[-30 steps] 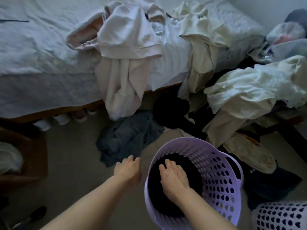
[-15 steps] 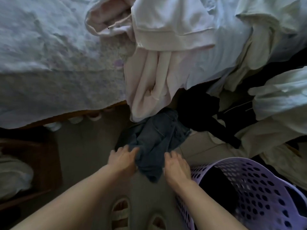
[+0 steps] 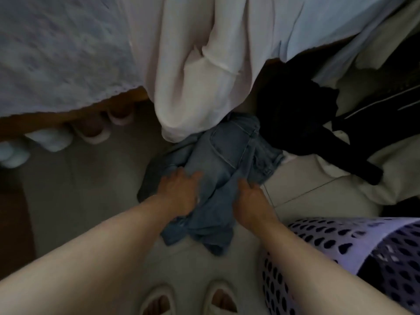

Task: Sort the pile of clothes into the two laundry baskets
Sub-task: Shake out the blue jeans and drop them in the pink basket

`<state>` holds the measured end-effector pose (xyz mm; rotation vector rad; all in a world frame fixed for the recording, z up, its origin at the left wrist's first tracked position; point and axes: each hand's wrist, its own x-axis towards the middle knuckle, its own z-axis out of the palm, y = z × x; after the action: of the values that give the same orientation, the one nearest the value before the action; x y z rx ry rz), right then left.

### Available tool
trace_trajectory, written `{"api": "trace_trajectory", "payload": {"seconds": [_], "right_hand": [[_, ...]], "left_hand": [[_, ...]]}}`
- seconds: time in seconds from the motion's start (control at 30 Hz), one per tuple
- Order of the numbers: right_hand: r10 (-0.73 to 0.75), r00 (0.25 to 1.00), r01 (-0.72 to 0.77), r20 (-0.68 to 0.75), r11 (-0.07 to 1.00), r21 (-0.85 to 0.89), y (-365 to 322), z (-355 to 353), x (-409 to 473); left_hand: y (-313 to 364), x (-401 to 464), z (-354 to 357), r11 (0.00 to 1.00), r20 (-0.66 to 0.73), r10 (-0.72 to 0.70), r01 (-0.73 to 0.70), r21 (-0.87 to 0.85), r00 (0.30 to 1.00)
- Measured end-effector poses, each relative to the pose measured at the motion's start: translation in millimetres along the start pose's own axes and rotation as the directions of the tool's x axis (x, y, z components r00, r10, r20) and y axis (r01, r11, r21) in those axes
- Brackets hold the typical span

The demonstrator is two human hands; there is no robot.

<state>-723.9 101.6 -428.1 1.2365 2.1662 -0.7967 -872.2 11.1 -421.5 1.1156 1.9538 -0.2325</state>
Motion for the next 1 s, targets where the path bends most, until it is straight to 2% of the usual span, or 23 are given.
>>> {"api": "trace_trajectory", "payload": {"seconds": [0.13, 0.23, 0.37, 0.5, 0.57, 0.63, 0.73, 0.8, 1.0], "right_hand": [[0.117, 0.993, -0.109, -0.030, 0.974, 0.198, 21.0, 16.1, 46.4], [0.134, 0.989, -0.147, 0.065, 0.951, 0.273, 30.4, 23.4, 74.2], [0.139, 0.984, -0.170, 0.110, 0.919, 0.357, 29.0, 35.7, 93.7], [0.180, 0.984, -0.155, -0.010, 0.874, 0.461, 23.3, 34.7, 88.0], [0.224, 0.969, -0.128, -0.100, 0.809, 0.574, 19.6, 26.5, 74.6], [0.319, 0.933, -0.113, -0.166, 0.697, 0.708, 13.7, 10.1, 56.5], [0.454, 0.858, -0.076, -0.242, 0.577, 0.813, 1.7, -17.0, 32.7], [0.478, 0.847, -0.076, -0.235, 0.545, 0.835, -10.9, -41.2, 12.9], [0.422, 0.866, -0.043, -0.269, 0.598, 0.800, -49.2, -124.6, -59.8]], "left_hand": [[-3.9, 58.2, 14.8, 0.987, -0.040, -0.027, 0.020, -0.159, 0.999], [-3.8, 90.3, 23.8, 0.963, -0.056, -0.060, 0.043, -0.266, 0.997], [-0.6, 110.6, 40.9, 0.972, -0.106, -0.077, 0.051, -0.230, 0.991], [8.1, 107.8, 41.5, 0.964, -0.232, -0.090, 0.026, -0.265, 0.969], [11.0, 98.2, 32.0, 0.929, -0.181, -0.105, 0.032, -0.368, 0.978], [14.0, 81.1, 15.5, 0.903, -0.106, -0.091, 0.038, -0.427, 0.990], [22.2, 49.5, -8.8, 0.940, -0.097, -0.064, 0.028, -0.340, 0.993], [31.4, 25.4, -25.7, 0.950, -0.113, -0.046, 0.008, -0.313, 0.993], [65.8, -55.9, -108.7, 0.978, -0.077, -0.118, 0.103, -0.182, 0.990]]}}
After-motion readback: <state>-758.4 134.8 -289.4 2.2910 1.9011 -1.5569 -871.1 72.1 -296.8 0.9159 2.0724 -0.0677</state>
